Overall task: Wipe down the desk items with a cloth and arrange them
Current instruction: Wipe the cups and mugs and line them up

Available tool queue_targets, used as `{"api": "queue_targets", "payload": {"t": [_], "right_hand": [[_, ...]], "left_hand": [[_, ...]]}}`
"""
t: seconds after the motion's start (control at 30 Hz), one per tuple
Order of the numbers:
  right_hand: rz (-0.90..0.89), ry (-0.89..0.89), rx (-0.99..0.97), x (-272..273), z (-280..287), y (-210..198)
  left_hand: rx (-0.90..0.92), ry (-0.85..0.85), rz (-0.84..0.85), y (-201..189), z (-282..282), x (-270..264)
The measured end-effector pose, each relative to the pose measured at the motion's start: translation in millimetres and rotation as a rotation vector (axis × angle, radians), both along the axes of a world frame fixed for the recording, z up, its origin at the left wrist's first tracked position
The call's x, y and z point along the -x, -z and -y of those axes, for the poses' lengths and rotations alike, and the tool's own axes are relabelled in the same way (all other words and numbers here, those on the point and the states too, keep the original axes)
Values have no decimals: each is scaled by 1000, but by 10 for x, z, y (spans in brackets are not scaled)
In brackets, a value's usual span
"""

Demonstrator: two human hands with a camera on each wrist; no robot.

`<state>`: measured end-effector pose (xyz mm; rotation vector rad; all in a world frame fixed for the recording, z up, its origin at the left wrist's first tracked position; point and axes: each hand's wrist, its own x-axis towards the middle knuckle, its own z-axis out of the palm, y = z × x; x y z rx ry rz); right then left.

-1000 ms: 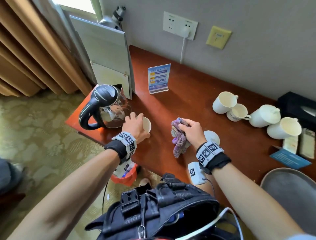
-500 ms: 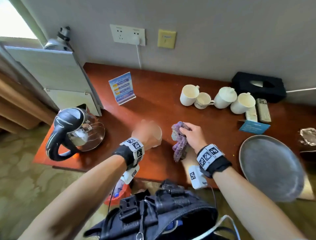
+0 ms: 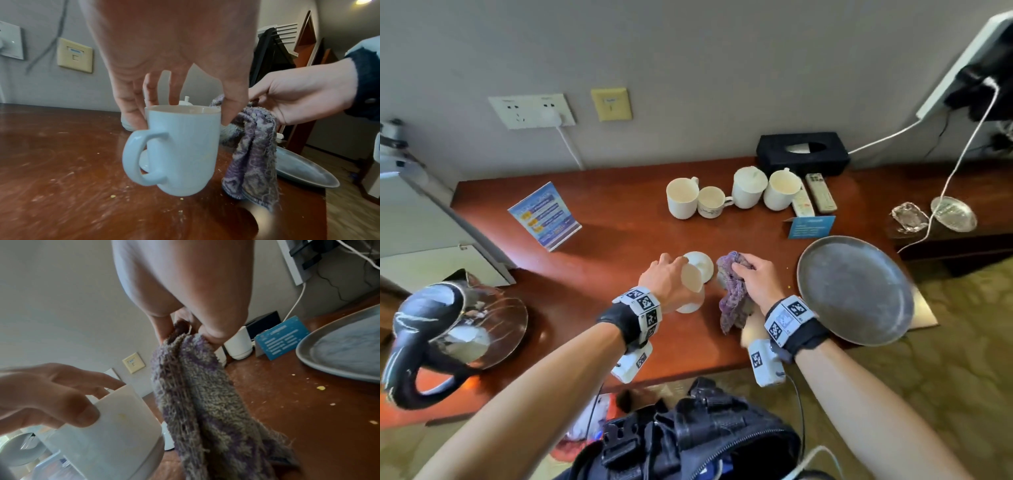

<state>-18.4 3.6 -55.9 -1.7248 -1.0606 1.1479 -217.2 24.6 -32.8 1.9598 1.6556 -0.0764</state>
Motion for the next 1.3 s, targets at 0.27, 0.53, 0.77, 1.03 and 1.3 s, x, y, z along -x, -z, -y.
{"api": "queue_targets", "payload": {"t": [0.27, 0.53, 0.77, 1.03, 1.3], "right_hand": [[-23, 46, 45, -643, 91, 83], [3, 8, 5, -910, 75, 93], [81, -188, -42, -750, 80, 123], [28, -346, -7, -354, 127, 478], [-53, -236, 38, -181, 64, 682]], "left_hand": [[35, -28, -15, 75, 70, -553], [128, -257, 232, 279, 153, -744], [172, -364, 327, 554, 261, -668], [242, -385, 332, 634, 203, -567], [245, -355, 307, 674, 132, -478]]}}
